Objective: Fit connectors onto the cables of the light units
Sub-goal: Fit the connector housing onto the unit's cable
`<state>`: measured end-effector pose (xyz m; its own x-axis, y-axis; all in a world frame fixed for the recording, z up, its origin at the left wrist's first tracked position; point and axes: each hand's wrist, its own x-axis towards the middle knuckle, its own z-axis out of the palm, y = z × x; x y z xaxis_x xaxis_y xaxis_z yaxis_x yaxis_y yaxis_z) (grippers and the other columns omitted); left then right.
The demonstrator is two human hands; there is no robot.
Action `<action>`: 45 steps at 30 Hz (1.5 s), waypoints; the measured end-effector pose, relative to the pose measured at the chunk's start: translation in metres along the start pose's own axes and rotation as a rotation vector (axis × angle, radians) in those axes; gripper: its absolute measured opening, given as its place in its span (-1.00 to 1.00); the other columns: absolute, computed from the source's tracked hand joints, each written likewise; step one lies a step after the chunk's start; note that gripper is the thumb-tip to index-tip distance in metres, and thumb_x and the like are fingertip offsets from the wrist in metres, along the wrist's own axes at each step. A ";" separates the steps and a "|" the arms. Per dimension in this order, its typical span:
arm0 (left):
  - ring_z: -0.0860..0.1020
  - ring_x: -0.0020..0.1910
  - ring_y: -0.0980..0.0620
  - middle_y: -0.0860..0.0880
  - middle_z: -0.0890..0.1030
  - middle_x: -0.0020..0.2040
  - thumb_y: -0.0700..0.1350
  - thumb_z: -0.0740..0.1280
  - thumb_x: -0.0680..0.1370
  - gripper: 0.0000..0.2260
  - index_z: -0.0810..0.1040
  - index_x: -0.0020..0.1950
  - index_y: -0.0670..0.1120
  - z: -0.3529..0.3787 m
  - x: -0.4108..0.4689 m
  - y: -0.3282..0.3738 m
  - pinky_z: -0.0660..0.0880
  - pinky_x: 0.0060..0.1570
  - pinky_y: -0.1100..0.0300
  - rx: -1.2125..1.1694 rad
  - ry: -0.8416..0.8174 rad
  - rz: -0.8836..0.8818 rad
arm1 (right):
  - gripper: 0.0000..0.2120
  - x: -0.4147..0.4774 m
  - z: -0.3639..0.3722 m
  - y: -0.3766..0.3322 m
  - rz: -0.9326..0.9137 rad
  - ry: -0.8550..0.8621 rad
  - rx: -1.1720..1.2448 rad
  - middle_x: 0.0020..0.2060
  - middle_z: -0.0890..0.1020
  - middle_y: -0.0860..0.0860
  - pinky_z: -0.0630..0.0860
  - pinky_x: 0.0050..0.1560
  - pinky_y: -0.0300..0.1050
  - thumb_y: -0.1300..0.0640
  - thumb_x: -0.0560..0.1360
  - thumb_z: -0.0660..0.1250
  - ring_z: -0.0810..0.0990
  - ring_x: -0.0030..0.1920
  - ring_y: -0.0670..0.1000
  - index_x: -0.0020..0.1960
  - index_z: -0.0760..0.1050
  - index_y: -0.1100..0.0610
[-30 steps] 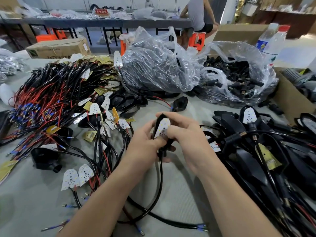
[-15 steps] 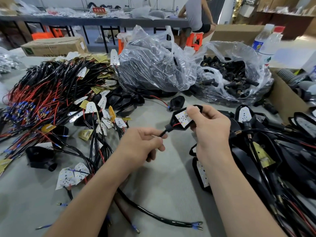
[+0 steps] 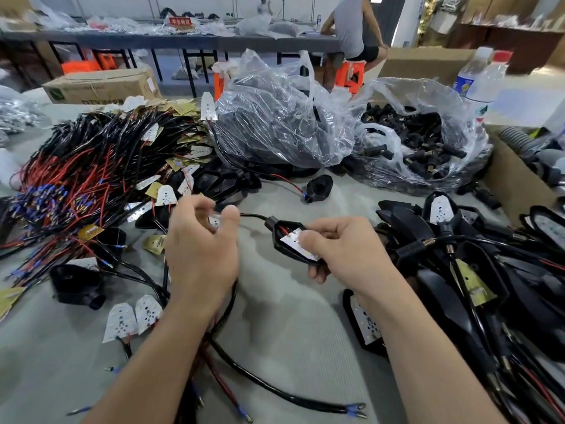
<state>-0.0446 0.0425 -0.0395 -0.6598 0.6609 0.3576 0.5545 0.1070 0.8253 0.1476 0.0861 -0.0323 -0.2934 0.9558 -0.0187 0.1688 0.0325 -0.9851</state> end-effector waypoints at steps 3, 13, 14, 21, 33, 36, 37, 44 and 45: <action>0.63 -0.40 0.07 -0.10 0.71 -0.22 0.01 0.30 0.66 -0.80 0.56 -0.03 -0.11 0.006 0.009 -0.001 0.58 -0.38 0.19 -0.555 -0.300 -0.518 | -0.94 -0.002 0.003 0.001 -0.009 -0.012 -0.037 -0.44 0.63 0.11 0.47 -0.49 -0.18 0.14 0.46 0.46 0.58 -0.51 0.10 -0.17 0.71 0.04; 0.48 -0.48 0.12 -0.07 0.64 -0.32 -0.30 0.40 0.55 -0.86 0.66 0.07 -0.14 0.014 0.007 0.000 0.45 -0.45 0.33 -0.656 -0.428 -0.436 | -0.84 -0.018 0.015 -0.009 0.021 -0.291 -0.331 -0.38 0.69 0.04 0.55 -0.30 -0.09 0.07 0.41 0.50 0.60 -0.46 -0.01 -0.06 0.56 0.02; 0.47 -0.49 0.11 -0.07 0.64 -0.35 -0.32 0.41 0.52 -0.84 0.67 0.05 -0.13 0.013 0.005 0.002 0.44 -0.44 0.32 -0.625 -0.450 -0.399 | -0.81 -0.016 0.017 -0.008 0.004 -0.233 -0.342 -0.33 0.71 0.00 0.58 -0.23 -0.11 0.03 0.42 0.50 0.62 -0.41 -0.05 0.00 0.59 -0.03; 0.42 -0.52 0.11 -0.07 0.64 -0.41 -0.18 0.39 0.27 -0.71 0.75 -0.13 0.13 0.015 -0.019 0.013 0.35 -0.48 0.36 -0.449 -0.761 -0.221 | -0.88 0.013 0.022 -0.007 -0.057 0.179 0.140 -0.20 0.72 0.04 0.57 -0.08 0.06 0.02 0.51 0.33 0.62 -0.23 0.00 -0.05 0.65 -0.06; 0.50 -0.52 0.02 -0.21 0.66 -0.31 -0.26 0.47 0.33 -0.80 0.67 -0.05 -0.14 0.013 -0.024 0.018 0.45 -0.50 0.26 -0.471 -1.144 -0.187 | -0.75 0.038 0.024 -0.021 0.108 0.425 0.363 -0.50 0.60 0.04 0.35 -0.50 -0.27 0.27 0.54 0.26 0.39 -0.53 -0.03 -0.27 0.60 0.12; 0.51 -0.55 0.03 -0.22 0.66 -0.33 -0.28 0.46 0.35 -0.79 0.61 -0.03 -0.20 0.011 -0.038 0.020 0.46 -0.51 0.28 -0.460 -1.259 -0.188 | -0.72 0.045 0.013 -0.028 0.064 0.409 0.412 -0.53 0.58 0.05 0.30 -0.56 -0.32 0.31 0.59 0.19 0.39 -0.57 -0.06 -0.24 0.56 0.18; 0.53 -0.53 0.03 -0.20 0.66 -0.32 -0.27 0.47 0.37 -0.79 0.61 -0.01 -0.21 0.010 -0.038 0.020 0.47 -0.49 0.27 -0.466 -1.285 -0.190 | -0.71 0.047 0.010 -0.029 0.055 0.393 0.397 -0.52 0.58 0.06 0.31 -0.56 -0.31 0.31 0.60 0.19 0.40 -0.57 -0.05 -0.24 0.56 0.18; 0.66 -0.08 0.03 -0.16 0.74 0.04 -0.13 0.52 0.46 -0.67 0.66 0.22 -0.15 0.010 -0.007 0.029 0.61 -0.01 0.17 -0.490 -0.929 -0.244 | -0.75 0.045 -0.007 -0.030 0.047 0.128 0.130 -0.51 0.59 0.05 0.27 -0.57 -0.31 0.25 0.59 0.26 0.36 -0.60 -0.07 -0.23 0.60 0.19; 0.65 -0.07 0.04 -0.15 0.73 0.04 -0.11 0.46 0.56 -0.75 0.66 0.20 -0.16 0.017 -0.004 0.034 0.59 0.03 0.16 -0.517 -0.826 -0.279 | -0.72 0.042 -0.006 -0.030 0.039 0.070 0.065 -0.50 0.60 0.06 0.26 -0.57 -0.31 0.23 0.59 0.26 0.35 -0.61 -0.06 -0.26 0.61 0.16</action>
<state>-0.0145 0.0563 -0.0204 -0.0661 0.9893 -0.1299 0.0169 0.1312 0.9912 0.1356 0.1272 -0.0029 -0.2208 0.9742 -0.0474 0.1168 -0.0219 -0.9929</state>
